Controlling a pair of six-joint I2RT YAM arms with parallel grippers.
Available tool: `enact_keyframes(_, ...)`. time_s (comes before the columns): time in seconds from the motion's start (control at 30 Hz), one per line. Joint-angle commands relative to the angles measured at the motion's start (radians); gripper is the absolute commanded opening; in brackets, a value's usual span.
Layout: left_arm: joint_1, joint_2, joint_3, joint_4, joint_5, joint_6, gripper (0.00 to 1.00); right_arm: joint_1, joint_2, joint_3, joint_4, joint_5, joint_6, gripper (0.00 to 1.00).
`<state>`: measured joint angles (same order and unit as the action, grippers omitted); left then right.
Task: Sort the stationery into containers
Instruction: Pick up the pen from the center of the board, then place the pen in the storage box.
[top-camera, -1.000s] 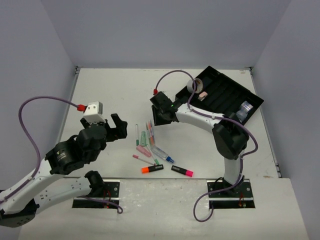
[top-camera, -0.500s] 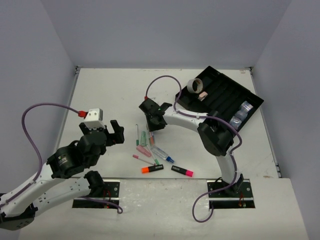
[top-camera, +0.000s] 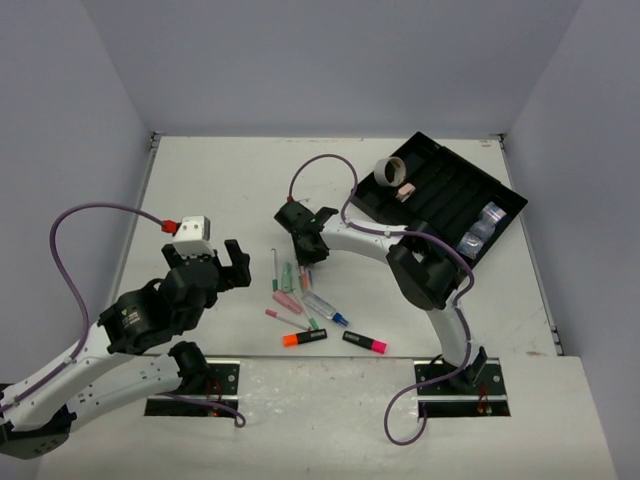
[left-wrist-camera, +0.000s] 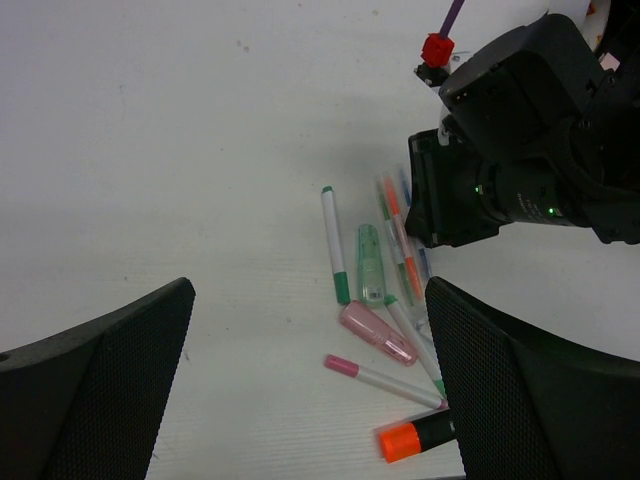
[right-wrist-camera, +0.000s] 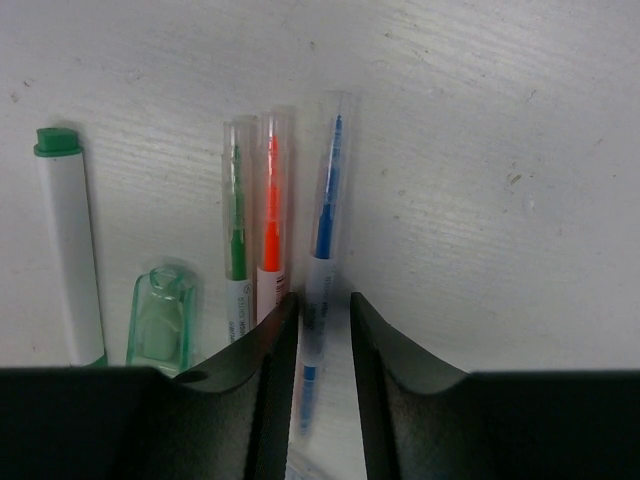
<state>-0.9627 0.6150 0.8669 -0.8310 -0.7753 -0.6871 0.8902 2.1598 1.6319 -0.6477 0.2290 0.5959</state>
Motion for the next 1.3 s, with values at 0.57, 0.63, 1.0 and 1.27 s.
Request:
enact_keyframes(0.57,0.001,-0.026,0.003,0.014,-0.037,0.009,1.00,-0.167,-0.250,-0.162,0.056,-0.055,-0.003,0.00)
enact_keyframes(0.63,0.001,-0.033,0.003,0.012,-0.039,0.007,1.00,-0.225,-0.331,-0.208,0.087,-0.090,-0.011,0.00)
enact_keyframes(1.0,0.001,-0.043,-0.002,0.017,-0.036,0.009,1.00,-0.650,-0.499,-0.221,0.157,-0.223,0.015,0.00)
enact_keyframes(1.27,0.001,-0.034,-0.005,0.023,-0.027,0.014,1.00,-0.881,-0.321,-0.065,0.202,-0.288,0.202,0.00)
